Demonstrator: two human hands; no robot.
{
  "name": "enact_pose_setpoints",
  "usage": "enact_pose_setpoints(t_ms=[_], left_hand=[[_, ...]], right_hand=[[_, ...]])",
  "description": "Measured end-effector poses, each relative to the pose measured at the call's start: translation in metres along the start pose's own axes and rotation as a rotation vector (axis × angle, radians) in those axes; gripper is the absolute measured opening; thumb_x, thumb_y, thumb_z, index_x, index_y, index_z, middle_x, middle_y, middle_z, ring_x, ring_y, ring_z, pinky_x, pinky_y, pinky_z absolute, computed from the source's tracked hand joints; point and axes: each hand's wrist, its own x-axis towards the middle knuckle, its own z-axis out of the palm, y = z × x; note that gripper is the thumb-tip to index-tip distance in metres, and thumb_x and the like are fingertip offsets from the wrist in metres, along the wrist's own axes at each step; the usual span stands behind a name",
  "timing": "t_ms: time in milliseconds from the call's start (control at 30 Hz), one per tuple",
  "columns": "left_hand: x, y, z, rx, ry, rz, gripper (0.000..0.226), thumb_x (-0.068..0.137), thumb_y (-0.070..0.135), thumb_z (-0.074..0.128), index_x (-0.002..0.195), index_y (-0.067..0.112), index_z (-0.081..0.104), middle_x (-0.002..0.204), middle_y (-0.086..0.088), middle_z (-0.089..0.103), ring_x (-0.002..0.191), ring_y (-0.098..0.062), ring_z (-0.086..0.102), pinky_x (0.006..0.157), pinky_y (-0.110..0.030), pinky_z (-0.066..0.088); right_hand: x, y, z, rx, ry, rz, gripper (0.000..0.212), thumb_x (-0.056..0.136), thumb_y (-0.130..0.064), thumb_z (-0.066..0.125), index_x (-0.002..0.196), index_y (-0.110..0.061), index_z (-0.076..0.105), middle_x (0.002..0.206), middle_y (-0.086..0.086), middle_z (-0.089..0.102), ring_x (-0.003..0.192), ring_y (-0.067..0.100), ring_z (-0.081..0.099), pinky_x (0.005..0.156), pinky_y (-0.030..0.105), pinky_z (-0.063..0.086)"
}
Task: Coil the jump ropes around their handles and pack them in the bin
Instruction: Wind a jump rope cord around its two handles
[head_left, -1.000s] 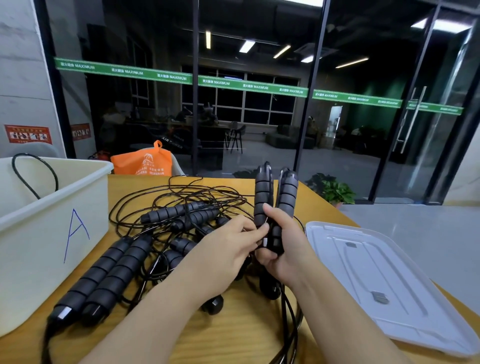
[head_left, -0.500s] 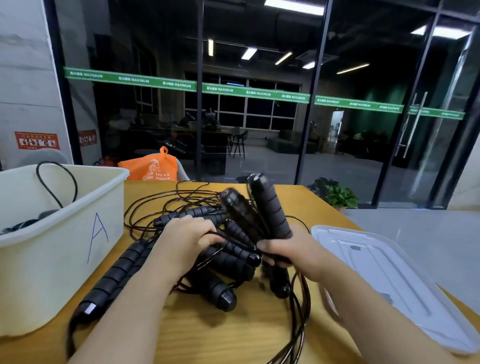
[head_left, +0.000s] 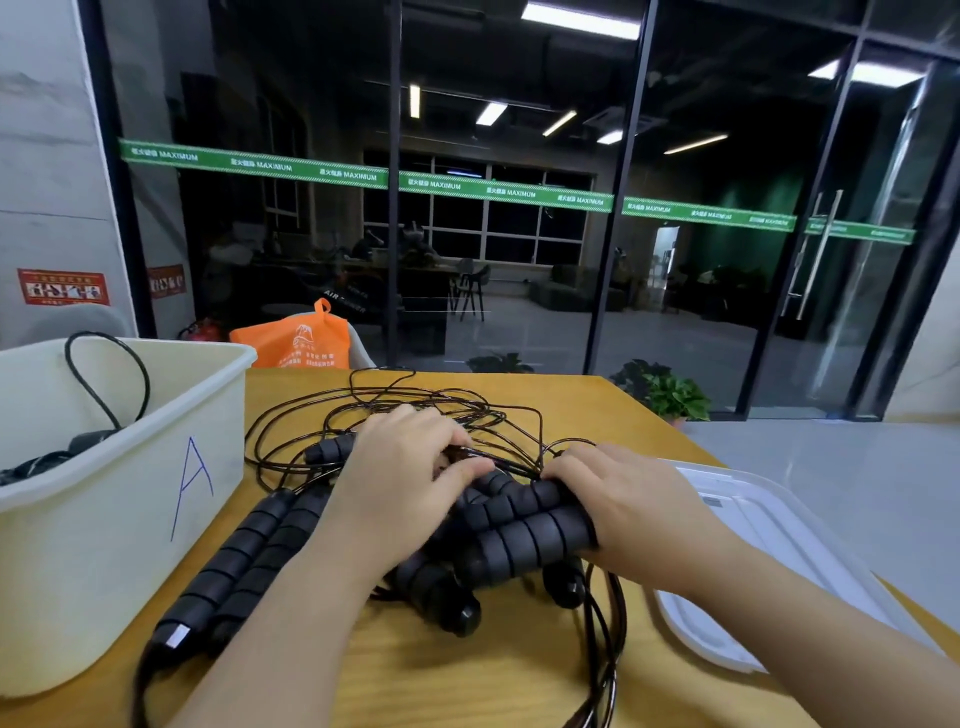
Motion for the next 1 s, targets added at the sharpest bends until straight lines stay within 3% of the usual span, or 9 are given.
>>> enact_pose_setpoints(t_ms=[67, 167, 333, 467, 567, 633, 800, 867, 1000], left_hand=[[0.001, 0.016, 0.0, 0.036, 0.056, 0.079, 0.03, 0.083, 0.047, 0.05, 0.082, 0.022, 0.066, 0.069, 0.024, 0.035, 0.068, -0.005, 0.038, 0.071, -0.026, 0.032], [-0.001, 0.035, 0.004, 0.066, 0.1, 0.198, 0.022, 0.084, 0.036, 0.054, 0.077, 0.018, 0.064, 0.07, 0.015, 0.048, 0.066, -0.01, 0.046, 0.066, -0.024, 0.031], [-0.006, 0.048, 0.01, 0.198, 0.101, 0.368, 0.012, 0.079, 0.016, 0.067, 0.067, 0.016, 0.066, 0.063, 0.004, 0.057, 0.057, -0.017, 0.053, 0.052, -0.03, 0.041], [-0.007, 0.045, 0.014, 0.28, 0.082, 0.356, 0.013, 0.066, 0.008, 0.078, 0.065, 0.016, 0.067, 0.06, 0.003, 0.055, 0.053, -0.018, 0.052, 0.046, -0.028, 0.041], [-0.007, 0.046, 0.017, 0.235, 0.06, 0.282, 0.01, 0.08, 0.017, 0.066, 0.071, 0.015, 0.069, 0.064, 0.003, 0.058, 0.055, -0.017, 0.057, 0.044, -0.029, 0.047], [-0.008, 0.055, 0.019, 0.097, 0.008, 0.157, 0.026, 0.09, 0.028, 0.051, 0.078, 0.016, 0.07, 0.068, 0.006, 0.06, 0.06, -0.013, 0.059, 0.049, -0.028, 0.05], [-0.006, 0.068, 0.031, -0.396, -0.156, -0.461, 0.024, 0.097, 0.042, 0.043, 0.081, 0.027, 0.052, 0.065, 0.008, 0.056, 0.062, -0.006, 0.052, 0.052, -0.022, 0.036], [-0.005, 0.061, 0.034, -0.475, -0.278, -0.511, 0.024, 0.096, 0.044, 0.043, 0.084, 0.028, 0.056, 0.063, 0.009, 0.057, 0.06, -0.005, 0.052, 0.053, -0.021, 0.037], [-0.005, 0.043, 0.03, -0.443, -0.363, -0.39, 0.038, 0.093, 0.052, 0.041, 0.069, 0.026, 0.057, 0.05, 0.014, 0.052, 0.047, -0.004, 0.044, 0.052, -0.028, 0.036]], right_hand=[[0.003, -0.006, 0.003, -0.082, 0.041, 0.053, 0.056, 0.046, -0.037, 0.087, 0.091, -0.02, 0.058, 0.077, -0.005, 0.059, 0.06, 0.017, 0.056, 0.049, 0.021, 0.025], [0.004, -0.016, 0.014, -0.143, 0.091, 0.171, 0.06, 0.041, -0.029, 0.088, 0.087, -0.017, 0.051, 0.07, -0.002, 0.057, 0.052, 0.019, 0.053, 0.046, 0.023, 0.02], [0.011, -0.036, 0.028, -0.076, 0.11, 0.348, 0.019, 0.072, -0.022, 0.054, 0.085, -0.016, 0.043, 0.066, 0.001, 0.055, 0.05, 0.024, 0.053, 0.042, 0.026, 0.021], [0.025, -0.043, 0.021, 0.001, -0.008, 0.508, 0.026, 0.078, -0.022, 0.06, 0.087, -0.018, 0.036, 0.076, 0.002, 0.057, 0.064, 0.028, 0.058, 0.045, 0.028, 0.028], [0.037, -0.039, 0.011, 0.094, -0.098, 0.633, 0.025, 0.089, -0.022, 0.047, 0.093, -0.018, 0.023, 0.078, -0.003, 0.043, 0.066, 0.024, 0.046, 0.046, 0.028, 0.022], [0.041, -0.033, 0.008, 0.216, -0.106, 0.752, 0.023, 0.089, -0.022, 0.048, 0.093, -0.018, 0.025, 0.071, -0.006, 0.039, 0.06, 0.02, 0.043, 0.046, 0.029, 0.025], [0.035, -0.029, 0.008, 0.368, -0.074, 0.93, 0.029, 0.087, -0.03, 0.056, 0.099, -0.02, 0.031, 0.073, -0.007, 0.044, 0.074, 0.025, 0.05, 0.06, 0.033, 0.039], [0.03, -0.028, 0.008, 0.455, -0.086, 0.959, 0.033, 0.085, -0.029, 0.06, 0.101, -0.023, 0.032, 0.075, -0.008, 0.046, 0.076, 0.023, 0.052, 0.061, 0.032, 0.039], [0.028, -0.028, 0.008, 0.83, -0.099, 1.026, 0.04, 0.078, -0.023, 0.07, 0.106, -0.023, 0.04, 0.08, -0.007, 0.057, 0.069, 0.011, 0.054, 0.054, 0.027, 0.04]])
